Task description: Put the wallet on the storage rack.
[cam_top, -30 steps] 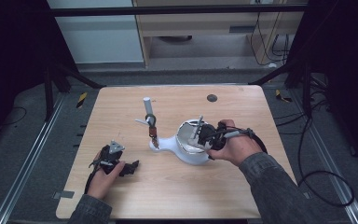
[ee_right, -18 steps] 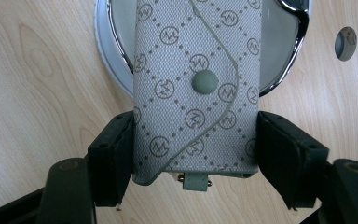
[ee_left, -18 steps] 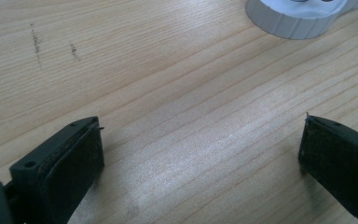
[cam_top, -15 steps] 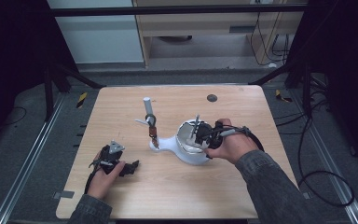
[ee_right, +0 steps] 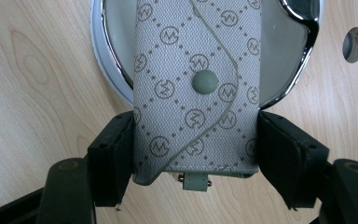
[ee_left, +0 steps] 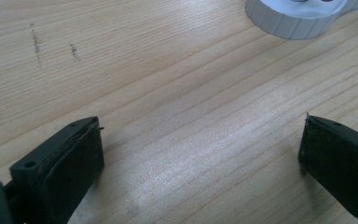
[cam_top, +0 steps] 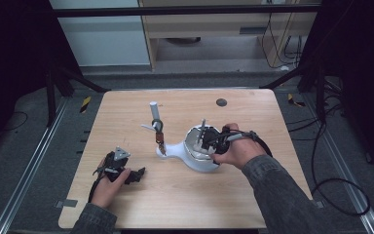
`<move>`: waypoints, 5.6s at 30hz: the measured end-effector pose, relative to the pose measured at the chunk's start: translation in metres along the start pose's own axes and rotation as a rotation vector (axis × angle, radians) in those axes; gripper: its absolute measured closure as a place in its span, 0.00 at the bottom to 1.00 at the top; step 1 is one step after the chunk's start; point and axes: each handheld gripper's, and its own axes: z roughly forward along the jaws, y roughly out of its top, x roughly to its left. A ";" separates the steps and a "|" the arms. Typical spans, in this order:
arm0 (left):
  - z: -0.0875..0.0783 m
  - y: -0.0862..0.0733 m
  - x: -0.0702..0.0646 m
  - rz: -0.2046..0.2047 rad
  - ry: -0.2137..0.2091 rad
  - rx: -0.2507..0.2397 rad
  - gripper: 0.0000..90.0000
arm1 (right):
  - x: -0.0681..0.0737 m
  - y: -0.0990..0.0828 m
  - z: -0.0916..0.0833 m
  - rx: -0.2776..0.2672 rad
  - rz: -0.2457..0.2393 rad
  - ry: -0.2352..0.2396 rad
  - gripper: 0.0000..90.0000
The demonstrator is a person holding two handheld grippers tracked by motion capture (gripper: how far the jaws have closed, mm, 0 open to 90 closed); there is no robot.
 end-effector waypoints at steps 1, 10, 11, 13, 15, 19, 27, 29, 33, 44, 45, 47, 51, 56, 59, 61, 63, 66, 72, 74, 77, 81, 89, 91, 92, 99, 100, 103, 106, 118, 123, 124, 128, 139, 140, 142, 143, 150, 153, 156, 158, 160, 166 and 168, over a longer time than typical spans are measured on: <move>0.000 0.000 0.000 0.001 -0.001 0.000 0.00 | 0.000 0.001 0.001 -0.005 -0.002 0.000 0.34; 0.000 0.000 0.000 0.003 -0.002 0.000 0.00 | 0.000 0.012 0.008 0.006 -0.007 0.009 0.34; 0.000 0.000 0.000 0.003 -0.002 0.000 0.00 | 0.001 0.013 0.008 0.009 -0.008 0.009 0.34; 0.000 0.000 0.000 0.003 -0.002 0.000 0.00 | 0.000 0.014 0.011 0.010 -0.005 0.012 0.34; 0.000 0.000 0.000 0.003 -0.002 0.000 0.00 | 0.000 0.016 0.013 0.011 -0.002 0.012 0.34; 0.000 0.000 0.000 0.003 -0.002 0.000 0.00 | -0.001 0.017 0.016 0.014 -0.003 0.015 0.34; 0.000 0.000 -0.001 0.003 -0.004 0.000 0.00 | -0.001 0.019 0.018 0.016 -0.004 0.020 0.34; 0.000 0.000 -0.001 0.004 -0.004 0.000 0.00 | -0.001 0.019 0.018 0.010 -0.005 0.020 0.34; 0.000 0.000 -0.001 0.004 -0.004 0.000 0.00 | -0.001 0.020 0.019 0.018 -0.004 0.025 0.34; 0.000 0.000 -0.001 0.004 -0.004 0.000 0.00 | -0.003 0.019 0.014 -0.034 0.053 0.031 0.19; 0.000 0.000 -0.001 0.004 -0.004 0.000 0.00 | -0.003 0.019 0.014 -0.035 0.053 0.032 0.19; 0.000 0.000 -0.001 0.004 -0.004 0.000 0.00 | -0.003 0.019 0.013 -0.029 0.053 0.030 0.18; 0.000 0.000 -0.001 0.004 -0.005 0.000 0.00 | -0.002 0.019 0.013 -0.035 0.050 0.035 0.18; 0.000 0.000 -0.001 0.004 -0.004 0.000 0.00 | -0.002 0.019 0.012 -0.039 0.057 0.034 0.17; 0.000 0.000 -0.001 0.004 -0.004 0.000 0.00 | -0.003 0.018 0.011 -0.044 0.063 0.034 0.16; 0.000 0.000 -0.001 0.004 -0.004 0.000 0.00 | -0.003 0.017 0.011 -0.048 0.069 0.034 0.16; 0.000 0.000 -0.001 0.004 -0.004 0.000 0.00 | -0.004 0.017 0.010 -0.052 0.073 0.034 0.15; 0.000 0.000 -0.001 0.004 -0.005 0.000 0.00 | -0.004 0.015 0.009 -0.065 0.085 0.039 0.14; 0.000 0.000 -0.001 0.005 -0.004 0.000 0.00 | -0.003 0.014 0.009 -0.081 0.099 0.041 0.11; 0.000 0.000 -0.001 0.004 -0.004 0.000 0.00 | -0.003 0.014 0.009 -0.086 0.096 0.042 0.10; 0.000 0.000 -0.001 0.004 -0.004 0.000 0.00 | -0.003 0.013 0.006 -0.101 0.099 0.050 0.08; 0.000 0.000 -0.001 0.004 -0.004 0.000 0.00 | -0.002 0.012 0.004 -0.114 0.101 0.048 0.07; 0.000 0.000 -0.001 0.004 -0.004 0.000 0.00 | -0.005 0.006 -0.003 -0.148 0.116 0.048 0.06; 0.000 0.000 -0.001 0.005 -0.004 0.000 0.00 | -0.006 0.005 -0.005 -0.159 0.118 0.044 0.06; 0.000 0.000 -0.001 0.004 -0.005 0.000 0.00 | -0.007 0.003 -0.006 -0.166 0.120 0.047 0.06; 0.001 0.001 -0.001 0.005 -0.006 0.000 0.00 | -0.011 -0.004 -0.011 -0.187 0.140 0.036 0.06; 0.001 0.001 -0.001 0.005 -0.005 0.000 0.00 | -0.012 -0.006 -0.012 -0.194 0.148 0.035 0.06; 0.001 0.001 -0.001 0.003 -0.007 0.000 0.00 | -0.014 -0.010 -0.014 -0.213 0.157 0.034 0.07; 0.001 0.001 -0.001 0.005 -0.007 0.000 0.00 | -0.015 -0.015 -0.016 -0.233 0.182 0.043 0.07; 0.001 0.001 -0.001 0.010 -0.008 0.005 0.00 | -0.021 -0.033 -0.018 -0.294 0.234 0.036 0.06; 0.001 0.001 -0.002 0.009 -0.006 0.005 0.00 | -0.025 -0.045 -0.021 -0.331 0.266 0.036 0.07; 0.001 0.001 -0.002 0.006 -0.008 0.002 0.00 | -0.026 -0.048 -0.021 -0.339 0.276 0.025 0.08; 0.001 0.001 -0.002 0.009 -0.008 0.004 0.00 | -0.027 -0.059 -0.023 -0.366 0.299 -0.005 0.08; 0.001 0.001 -0.002 0.009 -0.008 0.004 0.00 | -0.031 -0.097 -0.020 -0.484 0.419 -0.075 0.10; 0.001 0.001 -0.002 0.010 -0.008 0.004 0.00 | -0.031 -0.101 -0.018 -0.493 0.431 -0.073 0.10; 0.001 0.001 -0.002 0.009 -0.007 0.003 0.00 | -0.030 -0.107 -0.015 -0.506 0.449 -0.073 0.10; 0.001 0.001 -0.002 0.009 -0.007 0.004 0.00 | -0.030 -0.110 -0.014 -0.507 0.454 -0.072 0.10; 0.001 0.001 -0.002 0.008 -0.005 0.003 0.00 | -0.025 -0.137 0.004 -0.511 0.523 -0.060 0.10; 0.001 0.001 -0.002 0.007 -0.005 0.004 0.00 | -0.022 -0.146 0.014 -0.511 0.559 -0.047 0.10; 0.001 0.001 -0.002 0.007 -0.005 0.004 0.00 | -0.018 -0.155 0.025 -0.515 0.601 -0.025 0.10; 0.001 0.001 -0.002 0.007 -0.005 0.003 0.00 | -0.015 -0.161 0.033 -0.521 0.634 -0.006 0.10; 0.001 0.001 -0.002 0.006 -0.005 0.003 0.00 | -0.012 -0.166 0.042 -0.513 0.649 -0.005 0.10; 0.001 0.001 -0.002 0.007 -0.004 0.003 0.00 | -0.007 -0.177 0.061 -0.502 0.696 0.006 0.10; 0.001 0.001 -0.002 0.006 -0.005 0.003 0.00 | -0.004 -0.178 0.069 -0.490 0.705 0.029 0.09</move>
